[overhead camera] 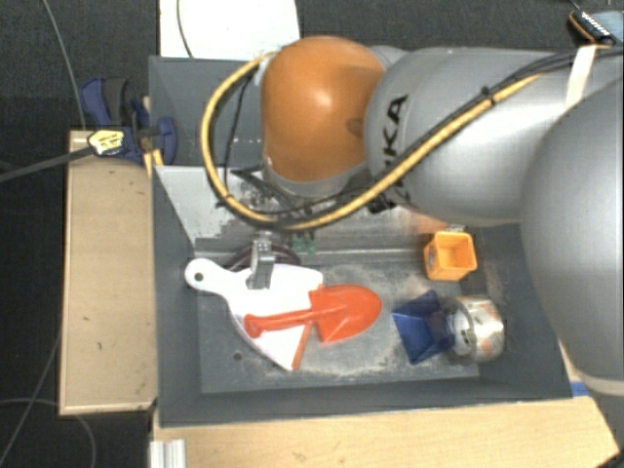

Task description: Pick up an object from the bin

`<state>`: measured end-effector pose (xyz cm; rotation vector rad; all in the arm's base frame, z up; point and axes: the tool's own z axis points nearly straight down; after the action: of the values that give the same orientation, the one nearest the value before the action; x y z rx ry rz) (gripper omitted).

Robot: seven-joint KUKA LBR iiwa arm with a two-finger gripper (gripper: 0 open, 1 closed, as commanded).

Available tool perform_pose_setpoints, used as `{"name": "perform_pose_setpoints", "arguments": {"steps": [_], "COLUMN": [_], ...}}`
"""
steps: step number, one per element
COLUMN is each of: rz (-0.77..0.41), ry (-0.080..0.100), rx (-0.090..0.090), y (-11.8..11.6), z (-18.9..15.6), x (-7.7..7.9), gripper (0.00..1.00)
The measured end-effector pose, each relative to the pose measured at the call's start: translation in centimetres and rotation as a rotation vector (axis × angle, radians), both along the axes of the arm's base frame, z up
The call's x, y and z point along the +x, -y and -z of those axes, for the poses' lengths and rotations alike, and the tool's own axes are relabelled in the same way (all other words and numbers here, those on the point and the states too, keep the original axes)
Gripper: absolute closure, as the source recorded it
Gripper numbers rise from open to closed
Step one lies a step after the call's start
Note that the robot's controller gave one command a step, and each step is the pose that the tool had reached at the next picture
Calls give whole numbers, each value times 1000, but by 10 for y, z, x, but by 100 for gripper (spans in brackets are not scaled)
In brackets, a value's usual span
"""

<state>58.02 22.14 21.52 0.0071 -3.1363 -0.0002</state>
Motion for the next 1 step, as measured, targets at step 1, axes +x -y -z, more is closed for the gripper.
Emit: {"name": "perform_pose_setpoints", "arguments": {"steps": [1], "rz": [8], "ry": [8], "rx": [2], "y": [1], "z": [-5], "x": [2], "gripper": [0]}}
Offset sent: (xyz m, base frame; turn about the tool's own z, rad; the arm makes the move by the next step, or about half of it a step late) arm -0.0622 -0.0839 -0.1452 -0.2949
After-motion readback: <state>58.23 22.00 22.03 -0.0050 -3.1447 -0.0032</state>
